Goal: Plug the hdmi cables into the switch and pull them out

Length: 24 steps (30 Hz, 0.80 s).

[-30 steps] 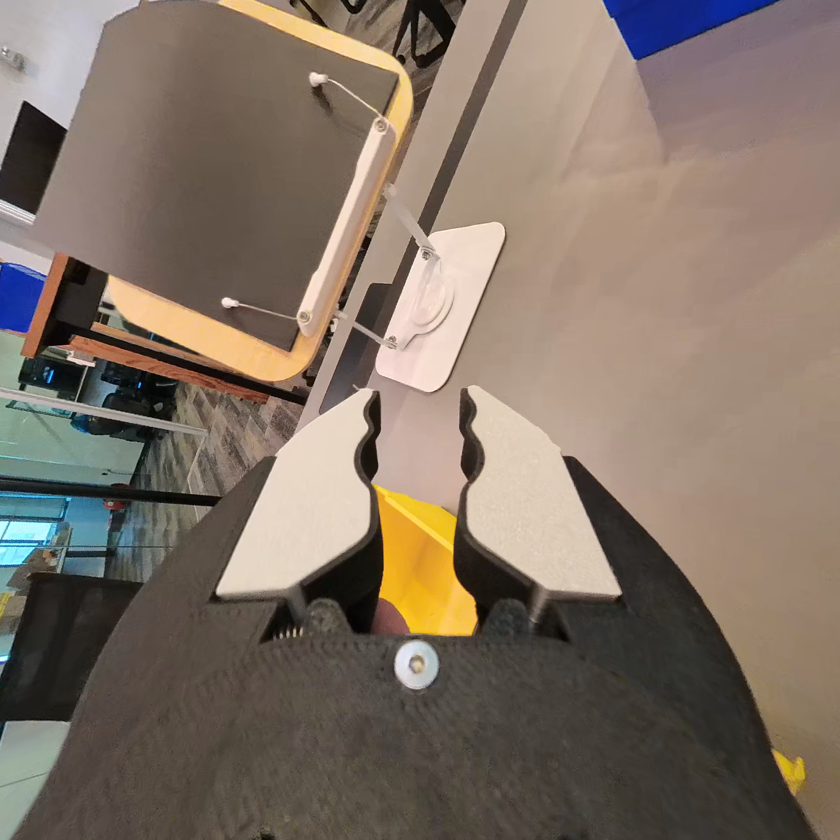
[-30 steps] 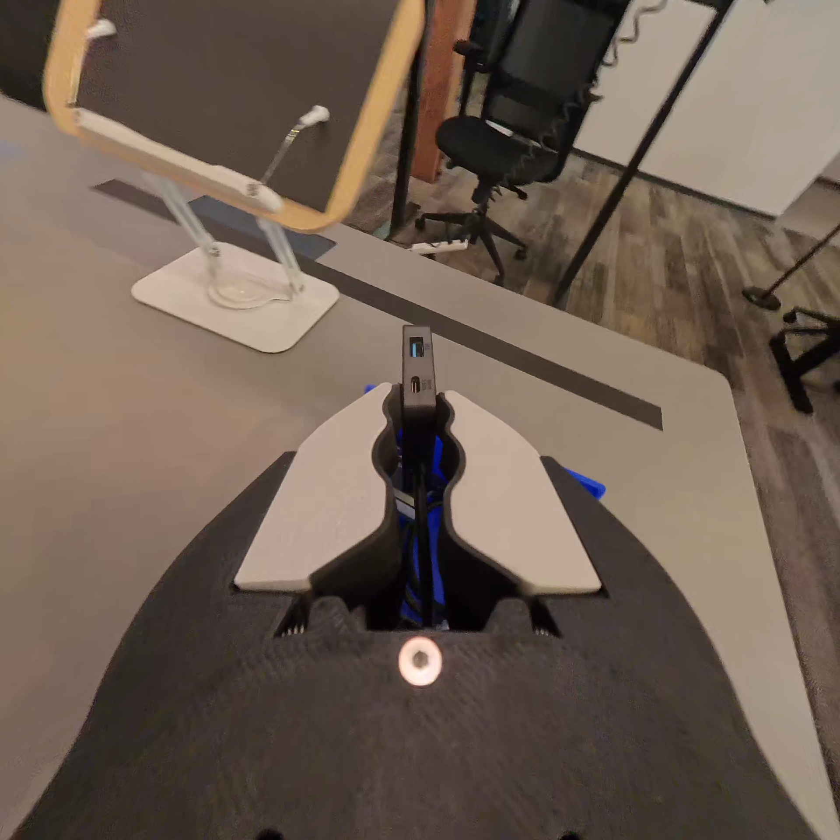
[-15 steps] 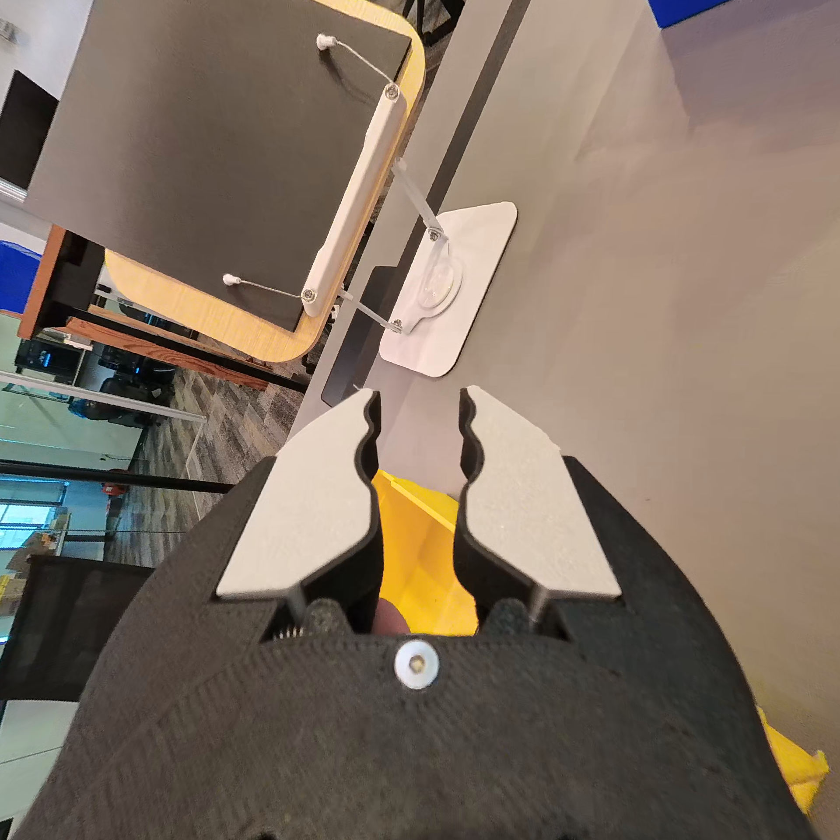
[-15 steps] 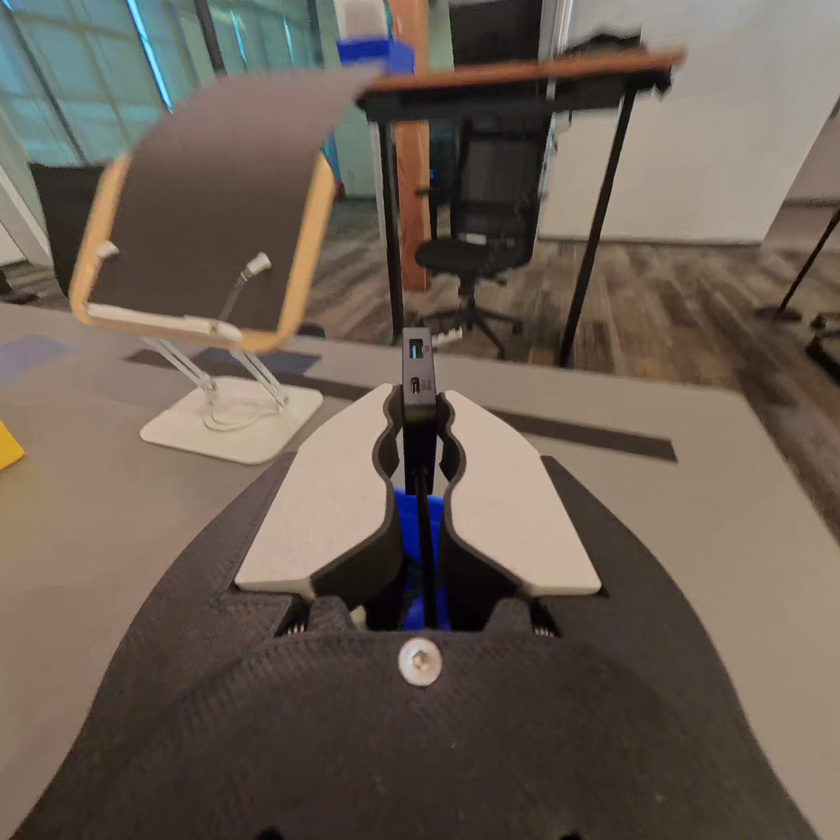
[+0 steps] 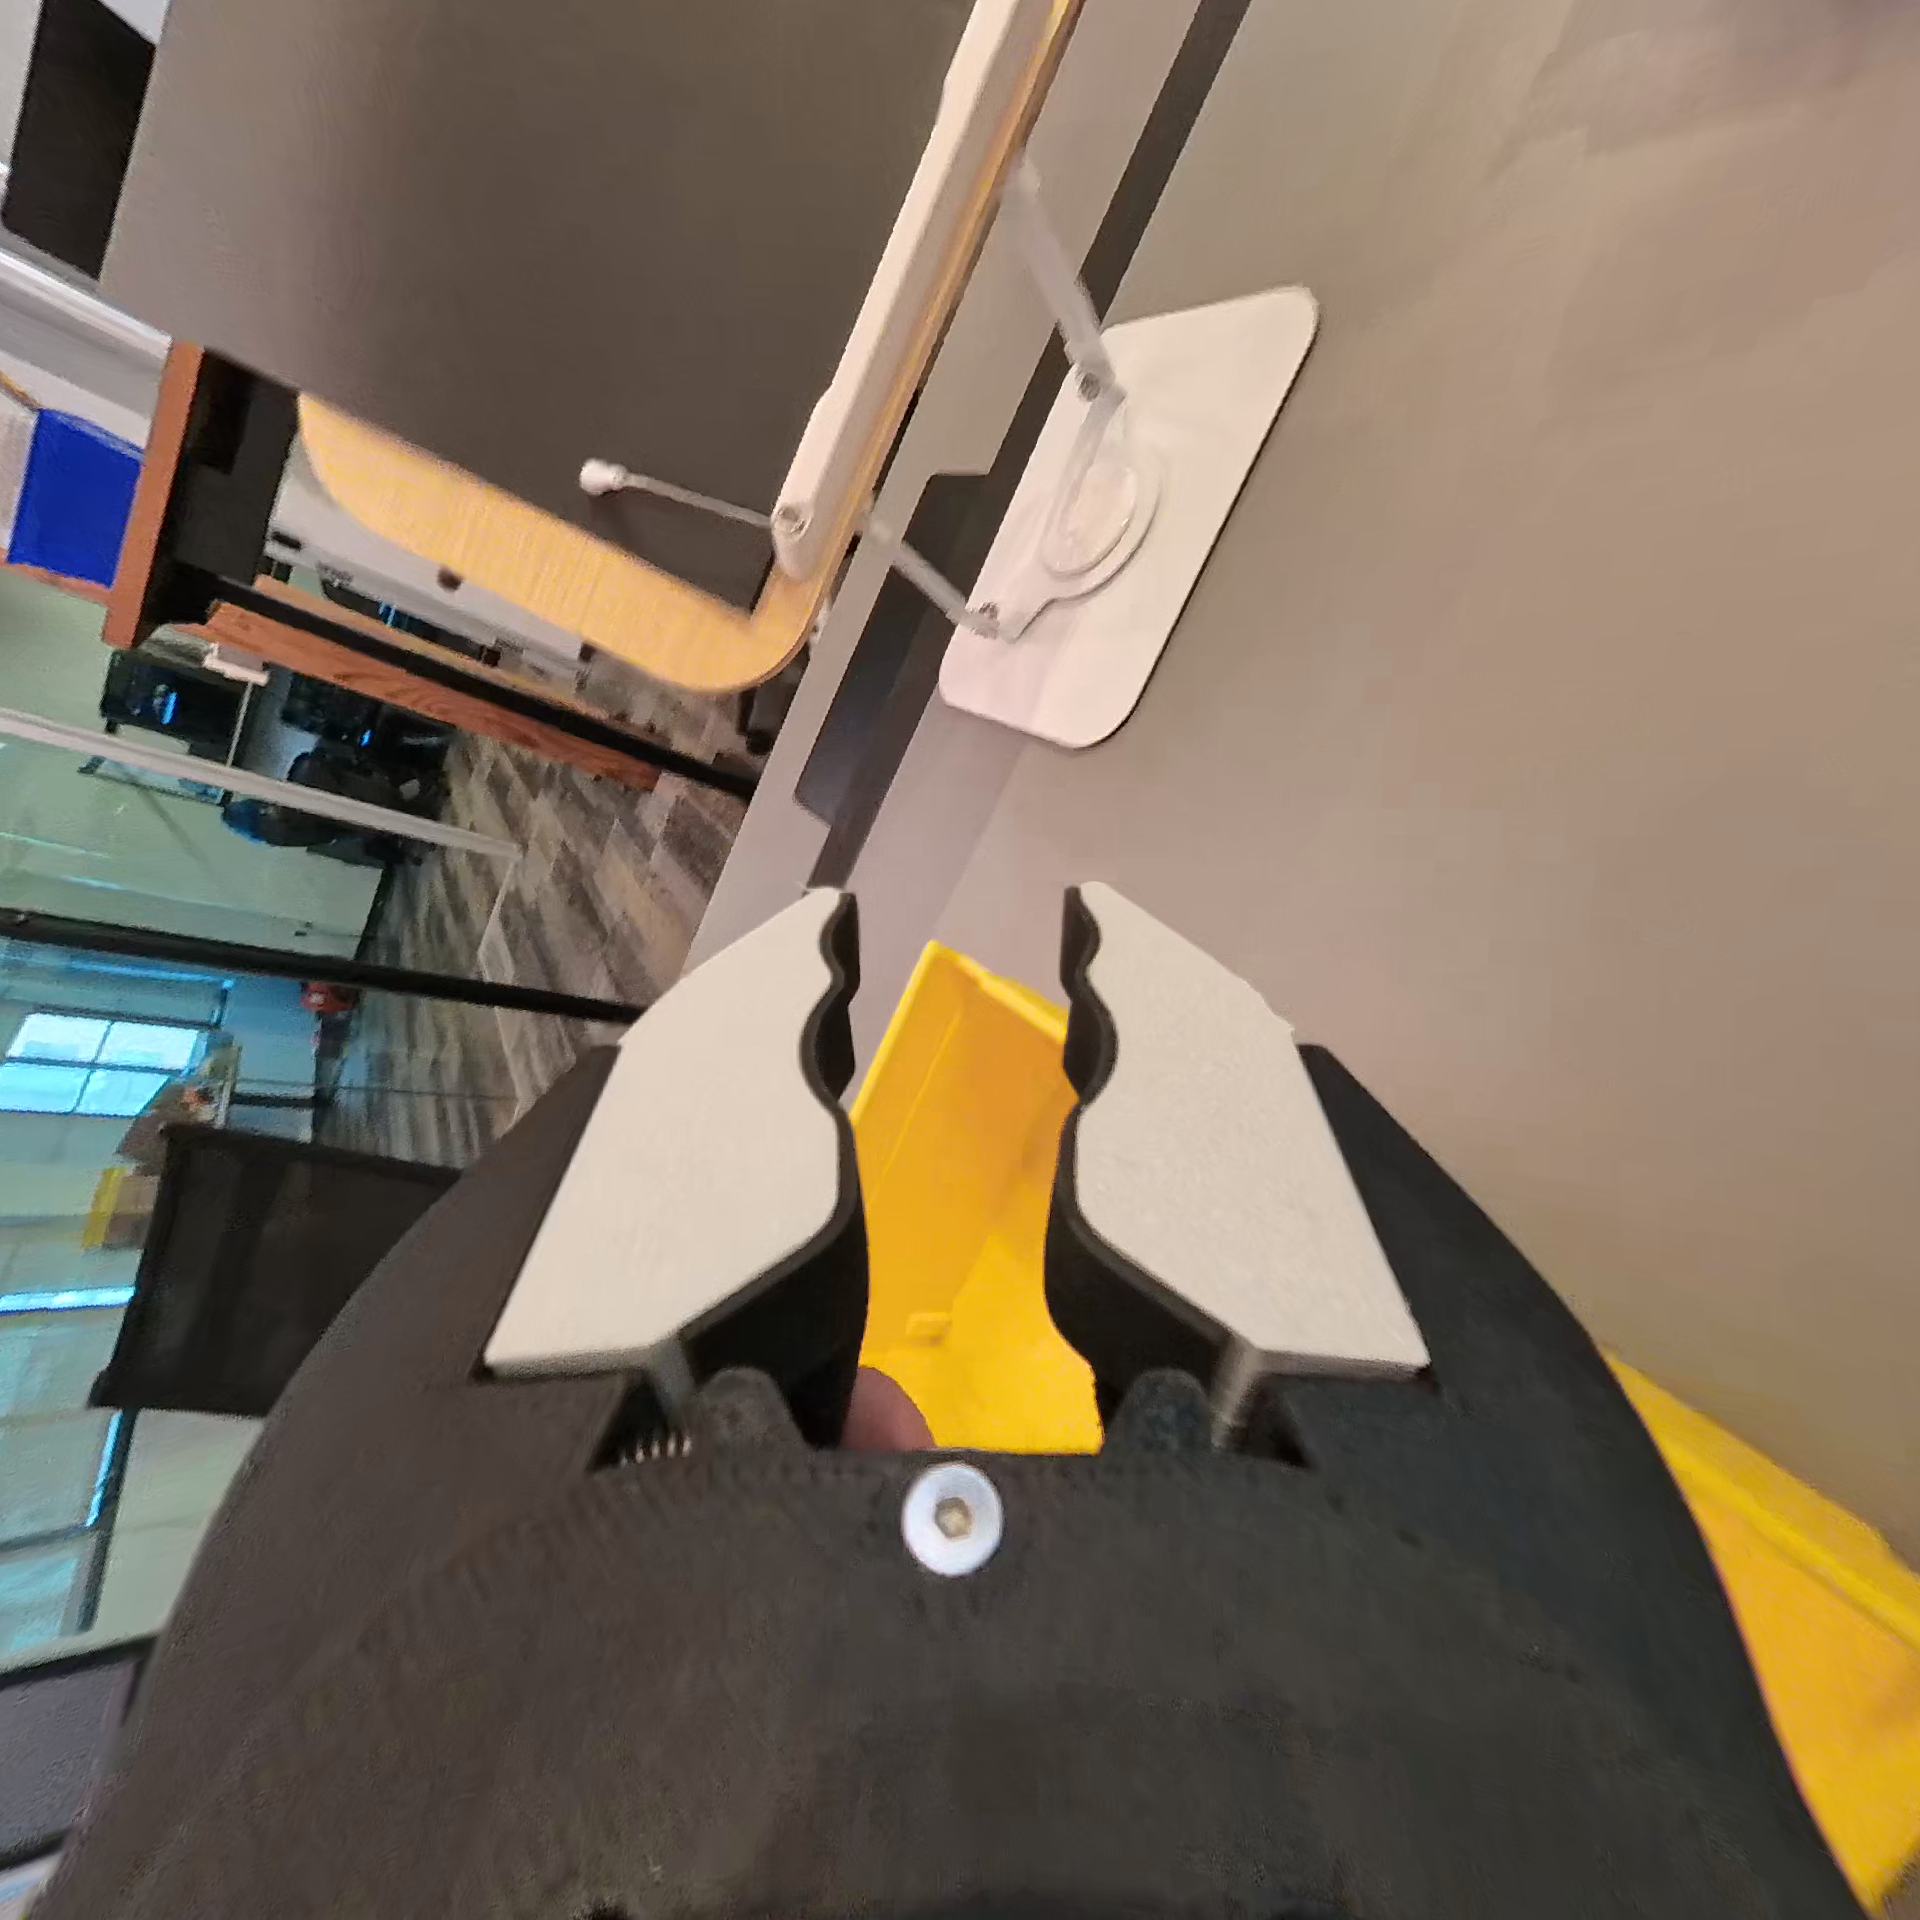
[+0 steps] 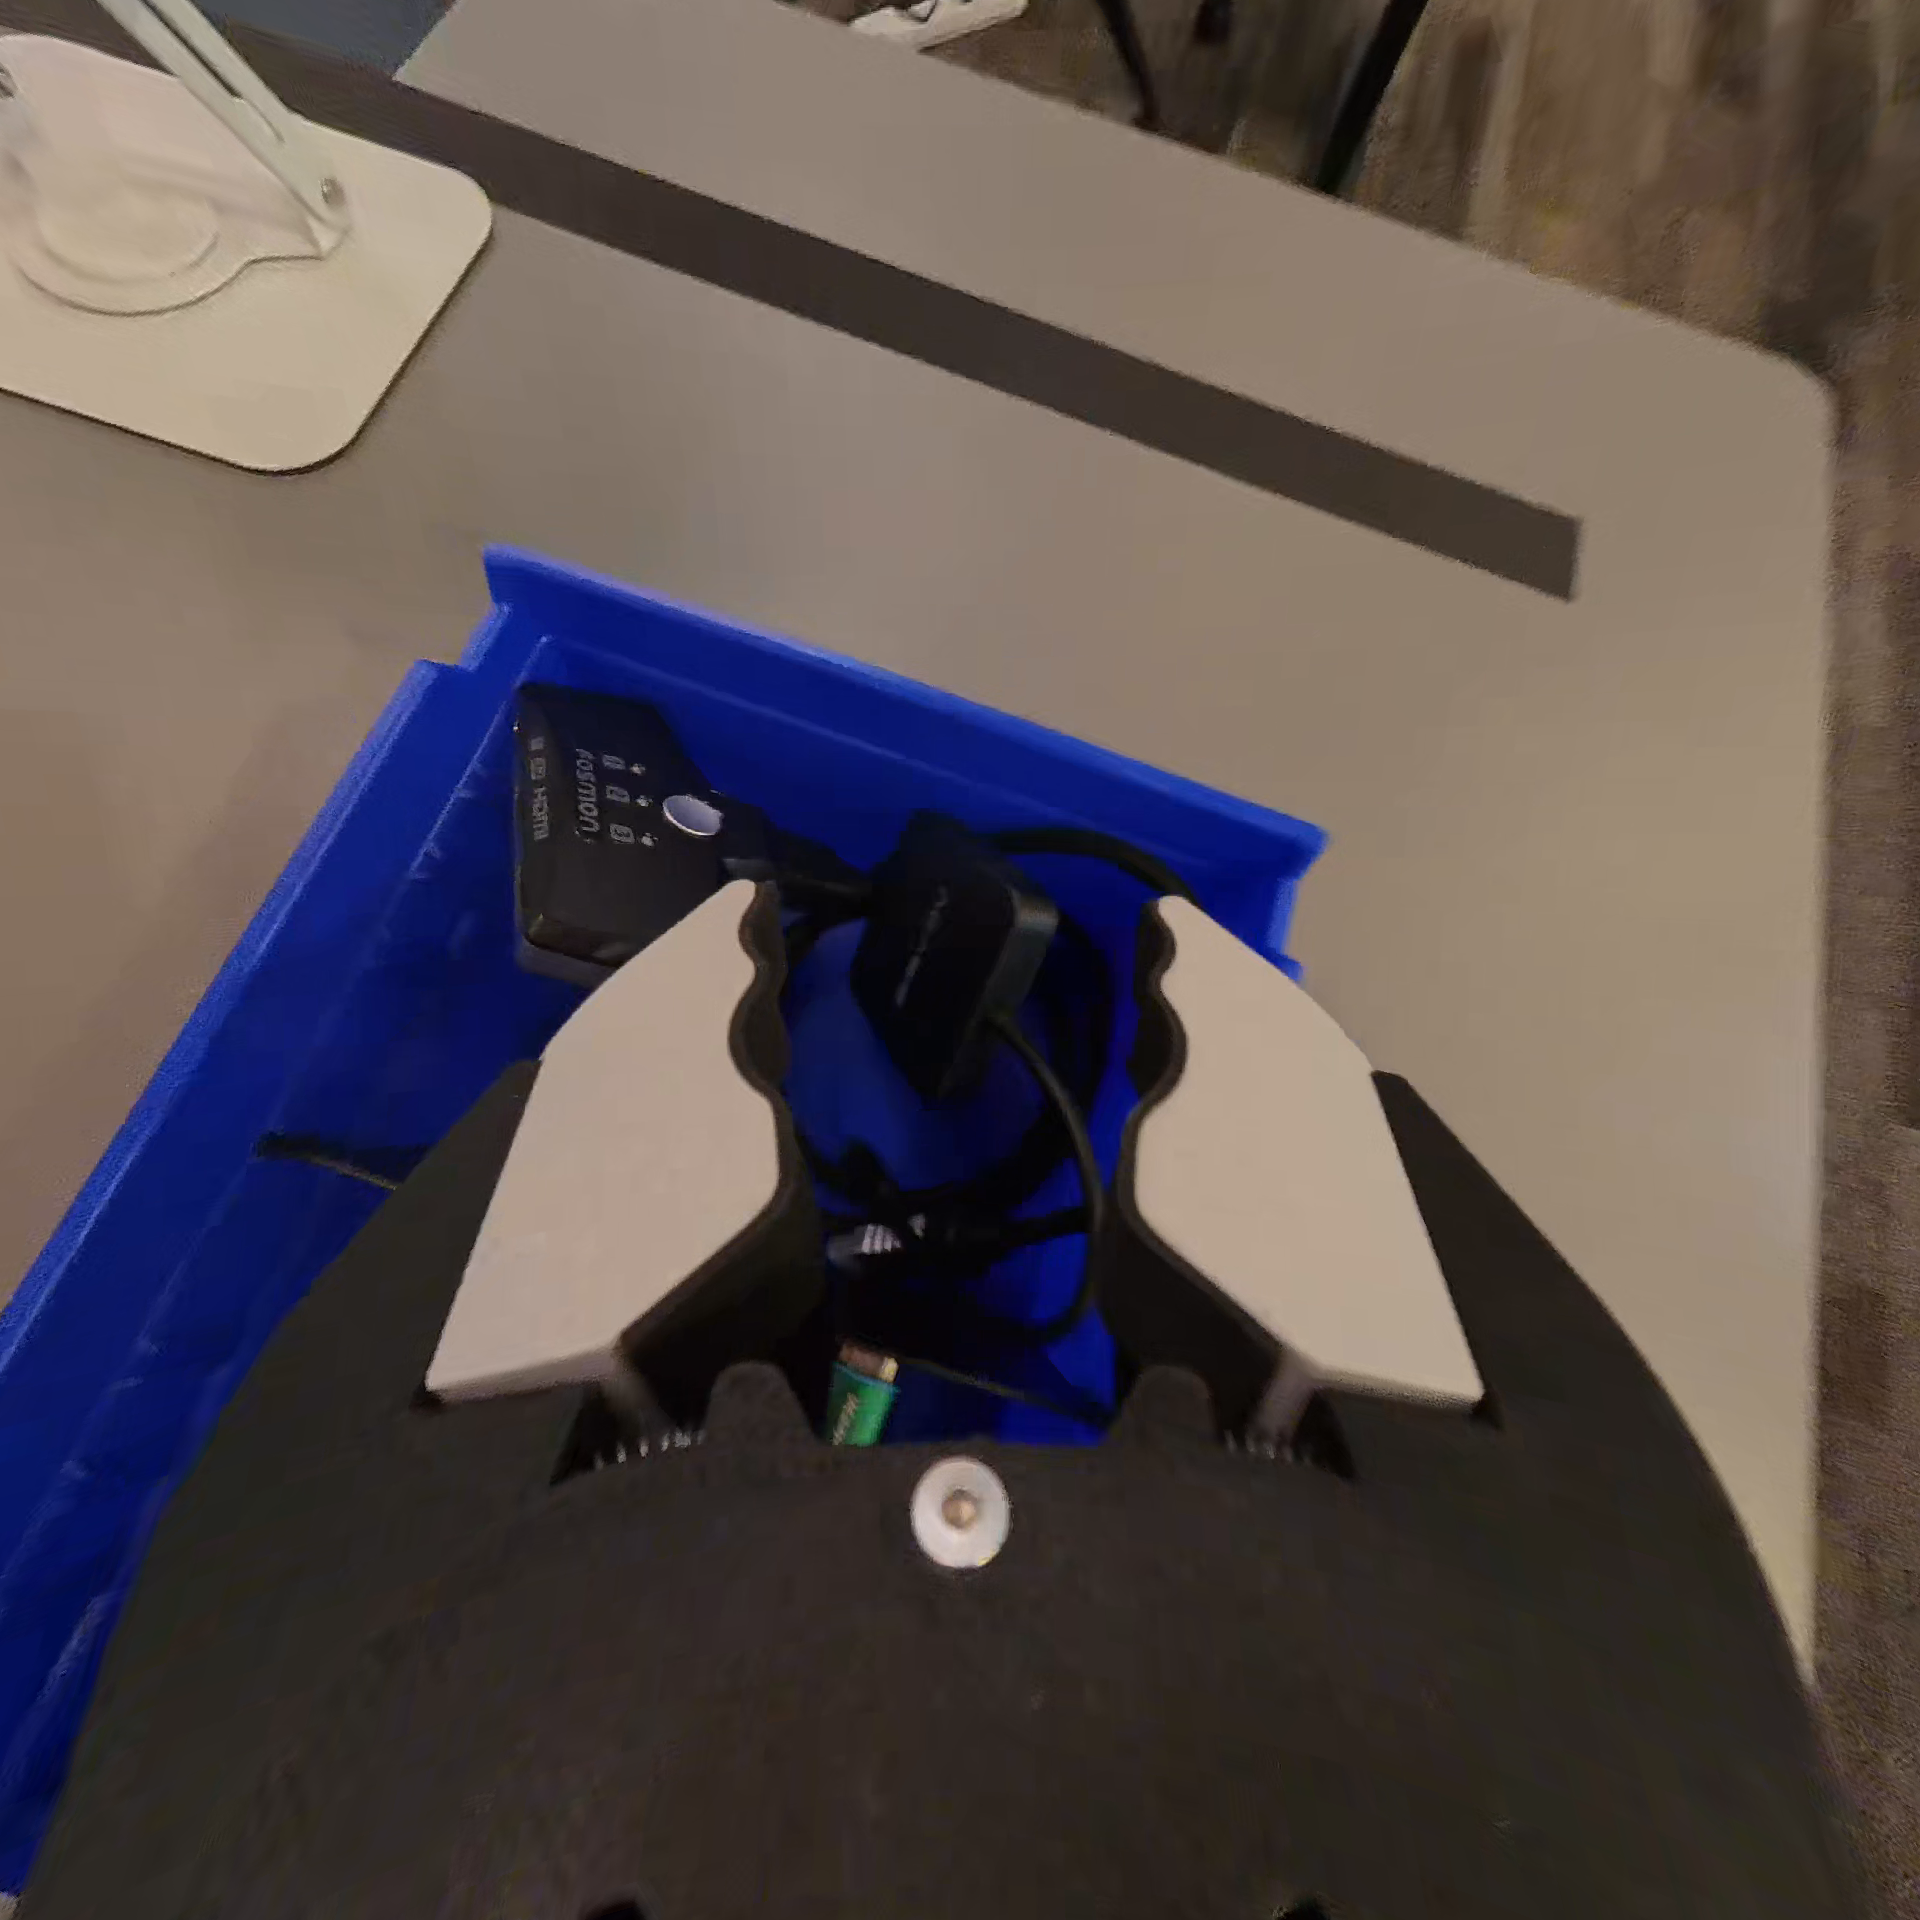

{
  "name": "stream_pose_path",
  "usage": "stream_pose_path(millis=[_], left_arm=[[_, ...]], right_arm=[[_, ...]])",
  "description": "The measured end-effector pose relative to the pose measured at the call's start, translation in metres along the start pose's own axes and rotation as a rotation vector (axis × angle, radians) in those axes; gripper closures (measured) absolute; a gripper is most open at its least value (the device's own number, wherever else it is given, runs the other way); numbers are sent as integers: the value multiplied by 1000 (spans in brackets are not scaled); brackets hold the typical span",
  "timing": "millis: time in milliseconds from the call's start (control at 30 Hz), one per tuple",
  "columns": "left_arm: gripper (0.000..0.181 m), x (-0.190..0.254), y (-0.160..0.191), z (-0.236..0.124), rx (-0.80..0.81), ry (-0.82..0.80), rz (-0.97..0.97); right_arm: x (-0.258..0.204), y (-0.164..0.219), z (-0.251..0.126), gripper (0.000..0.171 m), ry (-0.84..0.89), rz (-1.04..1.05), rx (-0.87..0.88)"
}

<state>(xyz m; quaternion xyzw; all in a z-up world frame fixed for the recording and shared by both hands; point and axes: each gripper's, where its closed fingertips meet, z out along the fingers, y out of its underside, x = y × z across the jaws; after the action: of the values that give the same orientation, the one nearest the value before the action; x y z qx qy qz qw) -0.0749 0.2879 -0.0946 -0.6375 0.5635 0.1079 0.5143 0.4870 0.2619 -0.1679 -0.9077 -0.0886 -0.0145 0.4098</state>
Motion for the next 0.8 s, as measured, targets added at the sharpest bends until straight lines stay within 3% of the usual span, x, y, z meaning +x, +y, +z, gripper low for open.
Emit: stream_pose_path(millis=[167,333,467,633,700,800], left_arm=[[134,-31,50,-6,-131,-29,-93],[120,-52,139,-16,-321,-11,-277],[124,-69,197,-36,-405,-44,-398],[117,-59,249,-54,-550,15,-528],[117,-49,266,-52,-575,39,-587],[122,-21,284,-46,-623,150,-649]], right_arm=[[20,4,-36,108,96,-26,-14],[48,42,-64,106,186,-26,-112],[40,85,-71,121,22,66,-215],[34,129,-65,138,-47,95,-338],[22,131,-62,148,-129,118,-336],[17,133,-63,148,-151,118,-354]])
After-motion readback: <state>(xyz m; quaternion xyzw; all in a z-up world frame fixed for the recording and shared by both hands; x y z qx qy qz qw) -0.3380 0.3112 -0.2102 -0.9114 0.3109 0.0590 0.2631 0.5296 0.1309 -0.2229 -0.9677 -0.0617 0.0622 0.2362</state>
